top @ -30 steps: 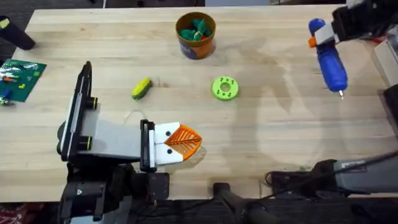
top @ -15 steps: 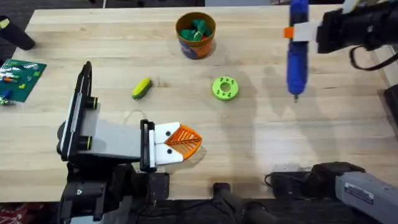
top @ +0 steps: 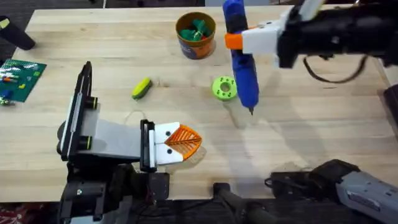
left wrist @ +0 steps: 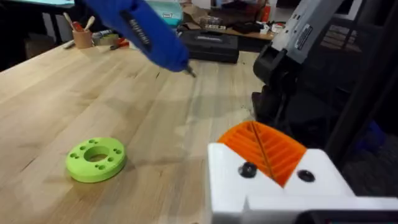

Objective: Pick up the gripper from the table and insert it into the empty holder that is missing its gripper. Then pick up a screw, insert it into the mounting hole, and use the screwdriver to tighten it. Finally, clean up the table by picking up the vegetable and placing it into the bucket.

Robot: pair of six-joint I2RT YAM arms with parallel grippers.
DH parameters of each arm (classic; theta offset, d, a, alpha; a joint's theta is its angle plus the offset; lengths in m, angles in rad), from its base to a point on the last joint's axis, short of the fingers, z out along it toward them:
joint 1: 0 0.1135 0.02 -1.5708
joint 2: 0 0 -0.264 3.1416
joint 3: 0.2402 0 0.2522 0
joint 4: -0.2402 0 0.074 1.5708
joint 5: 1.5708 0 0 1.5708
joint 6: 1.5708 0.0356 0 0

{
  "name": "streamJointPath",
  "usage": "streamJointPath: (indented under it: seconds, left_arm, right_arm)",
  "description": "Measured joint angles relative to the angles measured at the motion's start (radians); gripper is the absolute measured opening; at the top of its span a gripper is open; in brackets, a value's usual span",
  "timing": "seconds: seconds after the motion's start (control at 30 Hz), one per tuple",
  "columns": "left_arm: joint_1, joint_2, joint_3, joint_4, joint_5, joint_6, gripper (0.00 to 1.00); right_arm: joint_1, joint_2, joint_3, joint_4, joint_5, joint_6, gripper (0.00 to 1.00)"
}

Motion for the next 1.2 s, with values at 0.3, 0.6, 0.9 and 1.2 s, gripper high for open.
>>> streamJointPath:
  seconds: [0.3,0.6,0.9,1.2]
  left_arm:
    - [0.000,0.000,0.000,0.000,0.000,0.000,0.009]
    - [0.000,0.000,0.000,0.000,0.000,0.000,0.009]
    - [0.000,0.000,0.000,0.000,0.000,0.000,0.009]
    - [0.000,0.000,0.000,0.000,0.000,0.000,0.009]
  right_arm:
    - [0.011,-0.333,-0.011,-0.130,0.054,0.009,0.030]
    - [0.011,-0.472,-0.237,0.229,0.068,0.078,0.030]
    - [0.018,-0.305,-0.348,0.763,-0.051,0.130,0.030]
    - [0.135,-0.113,-0.349,1.056,-0.160,0.208,0.030]
